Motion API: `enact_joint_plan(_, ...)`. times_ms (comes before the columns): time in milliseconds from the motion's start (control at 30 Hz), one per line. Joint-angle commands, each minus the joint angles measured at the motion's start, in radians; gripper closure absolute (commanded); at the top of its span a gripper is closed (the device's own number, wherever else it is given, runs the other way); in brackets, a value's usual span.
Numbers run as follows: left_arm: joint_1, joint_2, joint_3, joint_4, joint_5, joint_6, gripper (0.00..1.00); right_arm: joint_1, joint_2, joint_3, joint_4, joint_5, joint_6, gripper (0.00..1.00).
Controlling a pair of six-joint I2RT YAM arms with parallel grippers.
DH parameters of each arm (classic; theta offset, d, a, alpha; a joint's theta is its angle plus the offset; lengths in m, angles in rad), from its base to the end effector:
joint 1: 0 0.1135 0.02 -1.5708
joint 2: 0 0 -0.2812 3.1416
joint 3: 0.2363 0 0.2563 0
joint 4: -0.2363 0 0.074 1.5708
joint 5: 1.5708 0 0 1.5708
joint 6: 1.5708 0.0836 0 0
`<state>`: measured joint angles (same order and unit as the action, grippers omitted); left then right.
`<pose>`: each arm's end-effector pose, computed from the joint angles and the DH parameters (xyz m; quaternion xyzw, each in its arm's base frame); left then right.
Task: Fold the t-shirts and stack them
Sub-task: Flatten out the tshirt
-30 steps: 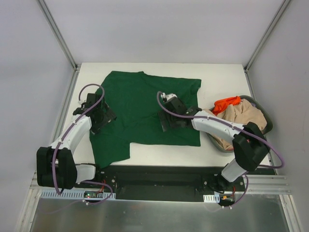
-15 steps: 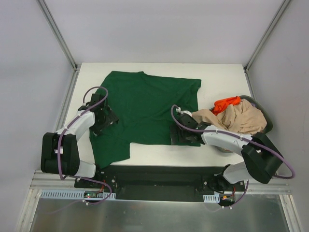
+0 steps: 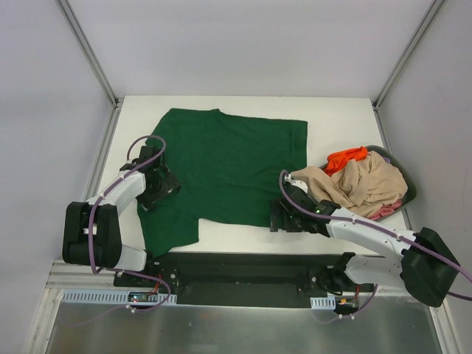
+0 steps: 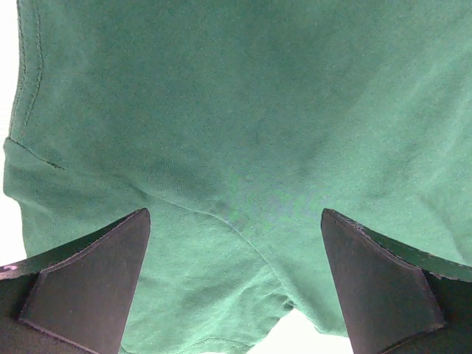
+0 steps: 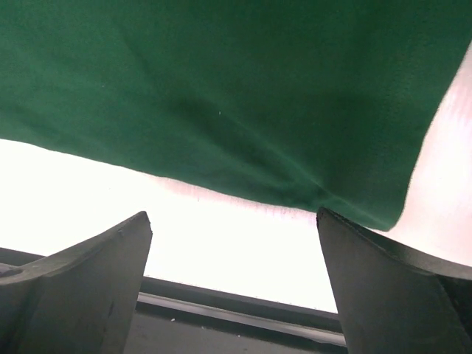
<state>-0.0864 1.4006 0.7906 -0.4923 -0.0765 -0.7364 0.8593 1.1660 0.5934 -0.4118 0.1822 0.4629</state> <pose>0.2815 -0.0180 0.1567 -0.3188 0.9183 -0.0587 0.2275 0.1666 0.1701 0.1573 -0.1619 0.9399 0.1080 0.2807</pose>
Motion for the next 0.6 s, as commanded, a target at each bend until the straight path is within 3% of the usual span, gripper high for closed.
enact_joint_plan(0, -0.009, -0.017, -0.008, -0.017, -0.034, 0.000, 0.01, 0.000, -0.035, 0.058, -0.058, 0.100, -0.074, 0.04)
enact_joint_plan(100, -0.009, -0.015, -0.010, -0.019, -0.032, 0.002, 0.01, -0.046, 0.004, 0.144, -0.059, 0.165, -0.167, 0.04)
enact_joint_plan(333, -0.009, -0.018, -0.011, -0.019, -0.046, 0.012, 0.01, -0.288, 0.243, 0.331, 0.004, 0.041, -0.251, 0.04)
enact_joint_plan(567, -0.009, -0.008, -0.010, -0.022, -0.049, 0.011, 0.01, -0.475, 0.267, 0.313, -0.018, 0.057, -0.247, 0.04)
